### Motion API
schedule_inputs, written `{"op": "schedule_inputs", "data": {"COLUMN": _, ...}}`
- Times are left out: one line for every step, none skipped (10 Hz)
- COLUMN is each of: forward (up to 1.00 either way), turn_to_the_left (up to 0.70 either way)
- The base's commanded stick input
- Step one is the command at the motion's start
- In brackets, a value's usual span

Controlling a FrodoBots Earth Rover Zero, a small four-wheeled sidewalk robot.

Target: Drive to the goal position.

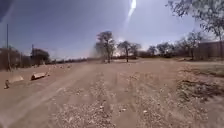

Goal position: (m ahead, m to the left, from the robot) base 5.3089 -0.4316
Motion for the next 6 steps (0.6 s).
{"op": "schedule_inputs", "data": {"forward": 1.0, "turn_to_the_left": 0.0}}
{"op": "schedule_inputs", "data": {"forward": 1.0, "turn_to_the_left": 0.0}}
{"op": "schedule_inputs", "data": {"forward": 1.0, "turn_to_the_left": 0.0}}
{"op": "schedule_inputs", "data": {"forward": 1.0, "turn_to_the_left": 0.0}}
{"op": "schedule_inputs", "data": {"forward": 1.0, "turn_to_the_left": 0.0}}
{"op": "schedule_inputs", "data": {"forward": 1.0, "turn_to_the_left": 0.0}}
